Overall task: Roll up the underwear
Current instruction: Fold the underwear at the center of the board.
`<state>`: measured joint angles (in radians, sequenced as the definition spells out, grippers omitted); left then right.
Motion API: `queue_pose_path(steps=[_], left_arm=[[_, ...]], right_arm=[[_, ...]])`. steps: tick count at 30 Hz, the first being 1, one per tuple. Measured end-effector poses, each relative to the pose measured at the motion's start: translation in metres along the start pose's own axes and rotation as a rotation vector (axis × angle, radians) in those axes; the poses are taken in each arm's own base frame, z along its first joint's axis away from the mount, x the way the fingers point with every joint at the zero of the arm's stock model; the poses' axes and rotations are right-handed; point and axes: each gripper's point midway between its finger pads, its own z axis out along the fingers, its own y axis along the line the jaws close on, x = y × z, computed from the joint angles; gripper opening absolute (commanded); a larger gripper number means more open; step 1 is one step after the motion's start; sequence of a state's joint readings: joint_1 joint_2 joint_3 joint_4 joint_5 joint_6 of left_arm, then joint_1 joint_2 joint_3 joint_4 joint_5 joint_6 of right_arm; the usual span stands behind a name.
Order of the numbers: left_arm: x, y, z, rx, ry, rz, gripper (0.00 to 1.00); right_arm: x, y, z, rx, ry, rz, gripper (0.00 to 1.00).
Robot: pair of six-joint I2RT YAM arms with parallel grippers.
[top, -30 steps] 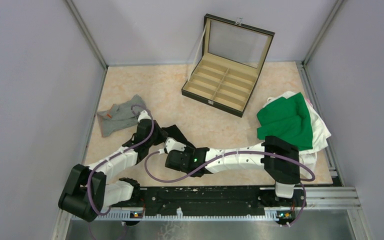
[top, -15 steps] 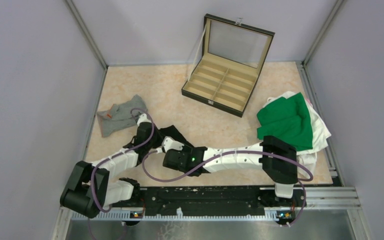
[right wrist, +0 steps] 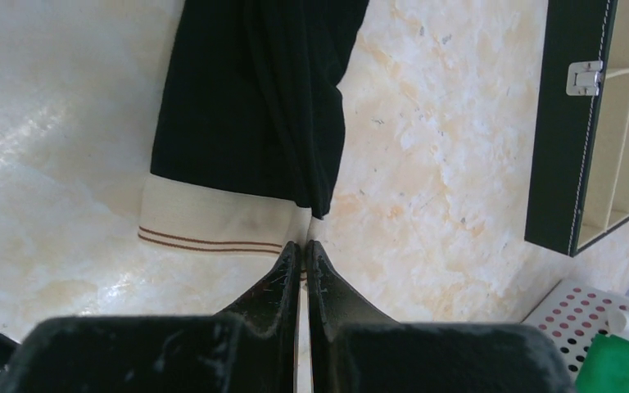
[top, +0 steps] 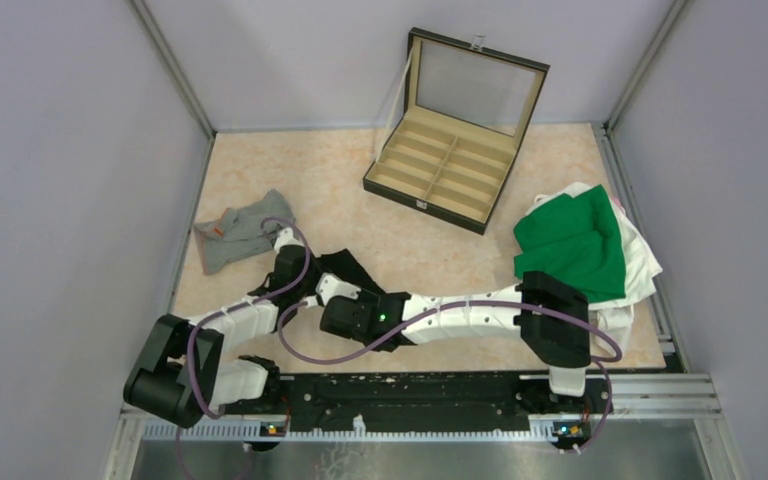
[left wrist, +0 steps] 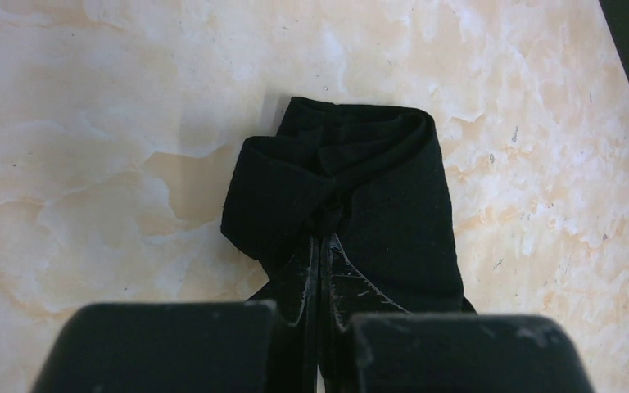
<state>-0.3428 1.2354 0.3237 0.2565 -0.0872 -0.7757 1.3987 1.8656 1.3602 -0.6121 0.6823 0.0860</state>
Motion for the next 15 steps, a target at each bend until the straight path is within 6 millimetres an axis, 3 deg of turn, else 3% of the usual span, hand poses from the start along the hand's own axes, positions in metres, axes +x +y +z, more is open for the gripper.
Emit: queue_pose_path(steps=[15], left_arm=[[-0.001, 0.000, 0.001, -0.001, -0.005, 0.000, 0.00]], right_arm=[[-0.011, 0.025, 0.012, -0.084, -0.027, 0.011, 0.00]])
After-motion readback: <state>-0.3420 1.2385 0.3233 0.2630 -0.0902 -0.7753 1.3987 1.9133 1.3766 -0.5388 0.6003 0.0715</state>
